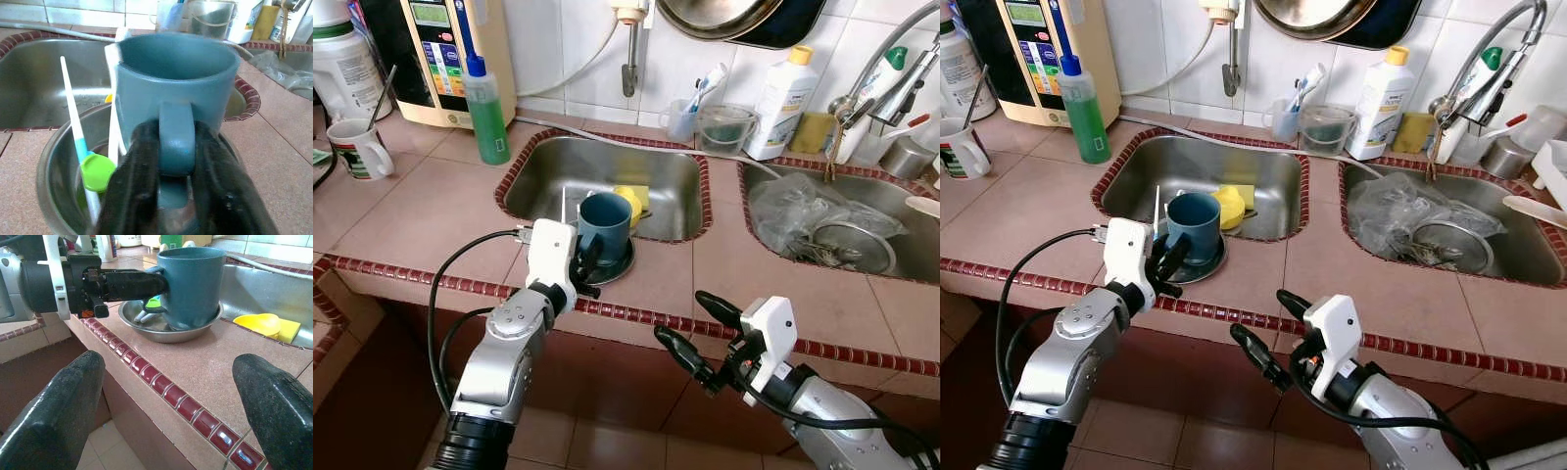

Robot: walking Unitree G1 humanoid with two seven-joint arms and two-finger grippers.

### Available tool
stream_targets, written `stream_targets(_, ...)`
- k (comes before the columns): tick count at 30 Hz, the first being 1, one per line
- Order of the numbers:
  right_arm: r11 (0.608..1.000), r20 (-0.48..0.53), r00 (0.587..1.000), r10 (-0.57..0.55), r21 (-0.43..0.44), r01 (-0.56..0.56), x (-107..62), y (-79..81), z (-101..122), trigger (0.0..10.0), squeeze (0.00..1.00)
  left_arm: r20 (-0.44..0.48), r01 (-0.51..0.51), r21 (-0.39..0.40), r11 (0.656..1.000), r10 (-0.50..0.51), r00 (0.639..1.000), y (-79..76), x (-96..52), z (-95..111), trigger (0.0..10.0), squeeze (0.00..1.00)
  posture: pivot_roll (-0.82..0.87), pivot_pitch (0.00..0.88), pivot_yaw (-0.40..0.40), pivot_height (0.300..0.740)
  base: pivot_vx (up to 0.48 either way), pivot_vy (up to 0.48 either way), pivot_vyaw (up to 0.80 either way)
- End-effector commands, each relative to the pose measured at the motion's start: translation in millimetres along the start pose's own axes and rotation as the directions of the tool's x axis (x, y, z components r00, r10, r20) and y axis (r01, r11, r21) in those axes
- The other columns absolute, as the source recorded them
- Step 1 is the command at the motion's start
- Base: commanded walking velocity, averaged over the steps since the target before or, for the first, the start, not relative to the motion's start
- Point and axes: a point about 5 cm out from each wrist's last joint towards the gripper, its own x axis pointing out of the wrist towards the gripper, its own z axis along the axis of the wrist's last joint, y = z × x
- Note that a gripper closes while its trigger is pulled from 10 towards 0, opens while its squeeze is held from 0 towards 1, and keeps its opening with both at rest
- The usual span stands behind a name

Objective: Kitchen organization

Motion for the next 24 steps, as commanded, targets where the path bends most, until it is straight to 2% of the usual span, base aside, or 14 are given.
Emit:
stream_targets(1,1.000,0.001,1.000,-0.011,-0.015,0.011,-0.3,-2.9,3.5,10.0,0.00,0.008,0.010,0.003,1.000,-0.010,1.000,-2.2,2.6,3.2,0.0,0.00,-0.10,0.018,-0.036,0.740,0.000,0.000,0.00)
stream_targets(17,1.000,0.002,1.000,-0.010,-0.017,0.010,0.3,-2.5,3.9,10.0,0.00,0.010,0.006,0.000,1.000,-0.006,1.000,-1.2,2.0,4.0,0.0,0.00,-0.10,0.022,-0.037,0.740,0.000,0.000,0.00)
stream_targets(18,1.000,0.002,1.000,-0.009,-0.019,0.009,0.4,-2.7,4.0,10.0,0.00,0.017,0.010,-0.005,1.000,-0.009,1.000,-1.3,1.9,6.5,3.2,0.00,-0.10,0.023,-0.038,0.740,0.000,0.000,0.00)
stream_targets(19,1.000,0.002,1.000,-0.009,-0.019,0.009,0.4,-2.7,4.0,10.0,0.00,0.017,0.010,-0.005,1.000,-0.009,1.000,-1.3,1.9,6.5,3.2,0.00,-0.10,0.023,-0.038,0.740,0.000,0.000,0.00)
stream_targets(20,1.000,0.001,1.000,-0.008,-0.019,0.008,0.3,-2.8,4.1,10.0,0.00,0.024,0.021,-0.015,1.000,-0.021,0.999,-1.8,1.7,9.7,10.0,0.00,-0.10,0.023,-0.040,0.740,0.000,0.000,0.00)
stream_targets(24,1.000,-0.002,1.000,-0.006,-0.019,0.006,0.1,-3.0,4.0,10.0,0.00,0.013,0.069,-0.018,0.997,-0.069,0.998,-3.0,0.5,11.4,10.0,0.00,-0.10,0.025,-0.043,0.740,0.000,0.000,0.00)
